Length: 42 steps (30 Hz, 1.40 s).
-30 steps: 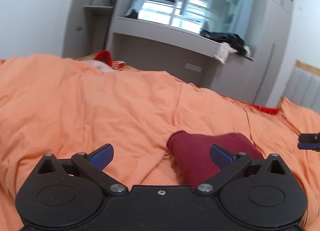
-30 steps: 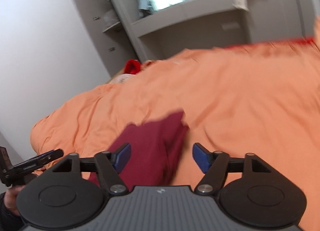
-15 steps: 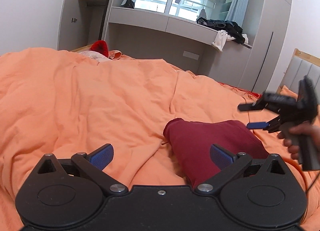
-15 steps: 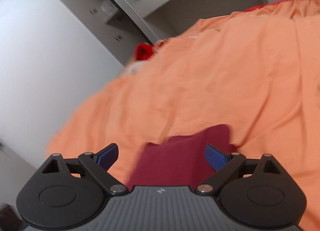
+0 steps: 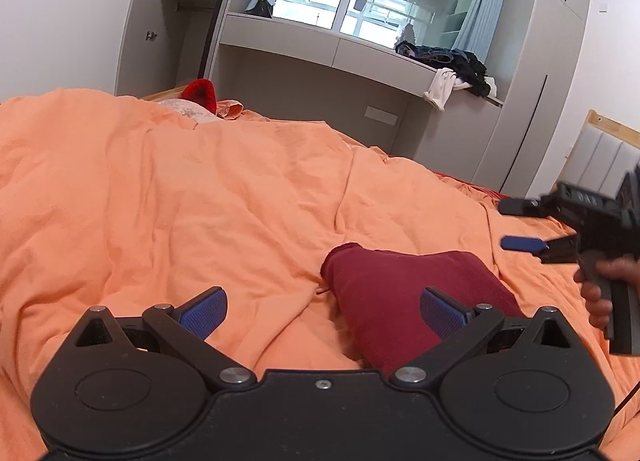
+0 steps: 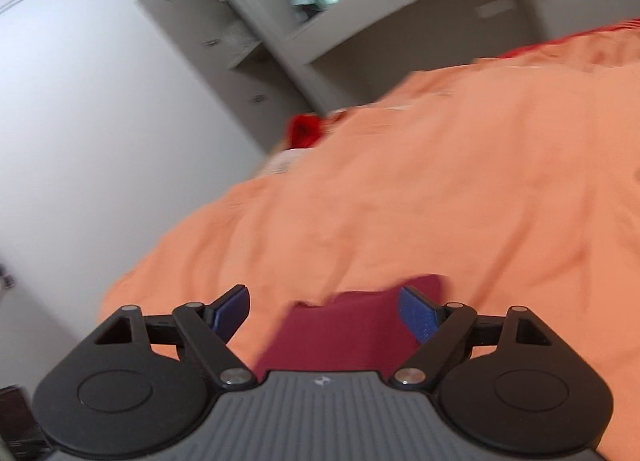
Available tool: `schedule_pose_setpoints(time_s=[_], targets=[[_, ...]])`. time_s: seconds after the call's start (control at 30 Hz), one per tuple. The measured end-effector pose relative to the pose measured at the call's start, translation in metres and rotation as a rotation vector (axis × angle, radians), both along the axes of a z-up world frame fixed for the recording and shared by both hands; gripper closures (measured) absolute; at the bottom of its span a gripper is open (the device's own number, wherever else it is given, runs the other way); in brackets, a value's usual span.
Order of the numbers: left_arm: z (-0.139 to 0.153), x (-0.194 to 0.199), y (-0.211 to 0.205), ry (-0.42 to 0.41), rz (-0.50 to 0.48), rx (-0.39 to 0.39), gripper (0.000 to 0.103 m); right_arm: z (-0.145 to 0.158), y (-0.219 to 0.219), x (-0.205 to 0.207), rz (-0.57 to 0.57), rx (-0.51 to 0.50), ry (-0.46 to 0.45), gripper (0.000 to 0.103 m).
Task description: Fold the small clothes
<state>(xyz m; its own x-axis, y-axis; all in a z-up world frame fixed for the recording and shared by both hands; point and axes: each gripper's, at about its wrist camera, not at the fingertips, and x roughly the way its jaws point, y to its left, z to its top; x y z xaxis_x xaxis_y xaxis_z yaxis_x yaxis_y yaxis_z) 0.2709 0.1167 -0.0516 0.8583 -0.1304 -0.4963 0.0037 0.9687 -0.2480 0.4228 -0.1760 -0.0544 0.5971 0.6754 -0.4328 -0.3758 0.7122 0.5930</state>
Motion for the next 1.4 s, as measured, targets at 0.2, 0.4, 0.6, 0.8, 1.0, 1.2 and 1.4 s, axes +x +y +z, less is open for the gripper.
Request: schedule_pose_setpoints(time_s=[0.2,0.4,0.6,0.8,1.0,1.2,1.4], targets=[[0.001,-0.005,-0.007,-0.013,-0.011,0.037,0.001,-0.020,0.026,0.028,0.048,-0.058,0.108,0.017],[-0.005,0.003,0.002,0.023,0.019,0.014,0.001,-0.080,0.021,0.054,-0.007,-0.245,0.202,0.019],[-0.005,0.003,0.010,0.021,0.032,-0.018,0.001,-0.077,0.014,0.049,-0.007,-0.217,0.171,0.021],[-0.003,-0.001,0.009,0.012,0.009,-0.017,0.001,-0.020,-0.014,-0.007,0.105,0.083,0.102,0.022],[-0.006,0.003,0.003,0.026,0.007,-0.013,0.001,-0.047,-0.021,-0.071,0.120,0.122,0.104,0.015],[-0.016,0.011,-0.009,0.062,0.016,0.053,0.001,-0.068,-0.035,-0.076,0.102,0.056,0.147,0.021],[-0.021,0.011,-0.019,0.078,0.025,0.160,0.001,0.011,-0.029,-0.165,-0.147,-0.058,-0.070,0.000]])
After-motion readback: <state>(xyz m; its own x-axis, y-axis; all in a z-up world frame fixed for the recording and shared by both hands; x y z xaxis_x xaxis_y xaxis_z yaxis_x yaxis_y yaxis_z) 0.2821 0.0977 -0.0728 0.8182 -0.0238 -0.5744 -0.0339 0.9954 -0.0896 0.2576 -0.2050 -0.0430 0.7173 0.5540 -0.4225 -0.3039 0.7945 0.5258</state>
